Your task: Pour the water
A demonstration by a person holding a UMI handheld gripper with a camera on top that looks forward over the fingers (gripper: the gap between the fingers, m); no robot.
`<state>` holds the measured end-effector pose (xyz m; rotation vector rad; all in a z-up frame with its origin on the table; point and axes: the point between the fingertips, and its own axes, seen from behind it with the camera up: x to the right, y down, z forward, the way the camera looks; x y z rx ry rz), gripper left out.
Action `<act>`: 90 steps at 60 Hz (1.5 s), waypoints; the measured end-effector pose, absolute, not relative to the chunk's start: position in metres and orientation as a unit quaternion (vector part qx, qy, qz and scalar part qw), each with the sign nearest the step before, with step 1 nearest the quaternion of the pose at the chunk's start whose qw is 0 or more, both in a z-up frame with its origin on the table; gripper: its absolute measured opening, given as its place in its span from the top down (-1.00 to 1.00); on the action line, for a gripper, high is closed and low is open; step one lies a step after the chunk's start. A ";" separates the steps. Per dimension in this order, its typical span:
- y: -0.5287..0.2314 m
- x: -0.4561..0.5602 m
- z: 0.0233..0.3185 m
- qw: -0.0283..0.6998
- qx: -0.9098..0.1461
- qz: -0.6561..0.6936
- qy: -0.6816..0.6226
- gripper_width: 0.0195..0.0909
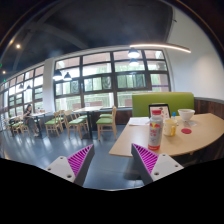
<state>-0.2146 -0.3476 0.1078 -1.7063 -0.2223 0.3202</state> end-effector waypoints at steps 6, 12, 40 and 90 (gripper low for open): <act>-0.342 -0.200 0.108 0.646 -0.749 0.120 -0.087 -0.72; -0.333 -0.175 0.113 0.648 -0.750 0.108 -0.080 -0.72; -0.165 -0.077 0.090 0.677 -0.736 -0.001 -0.020 -0.72; -0.026 -0.099 0.113 0.649 -0.721 0.207 0.125 0.55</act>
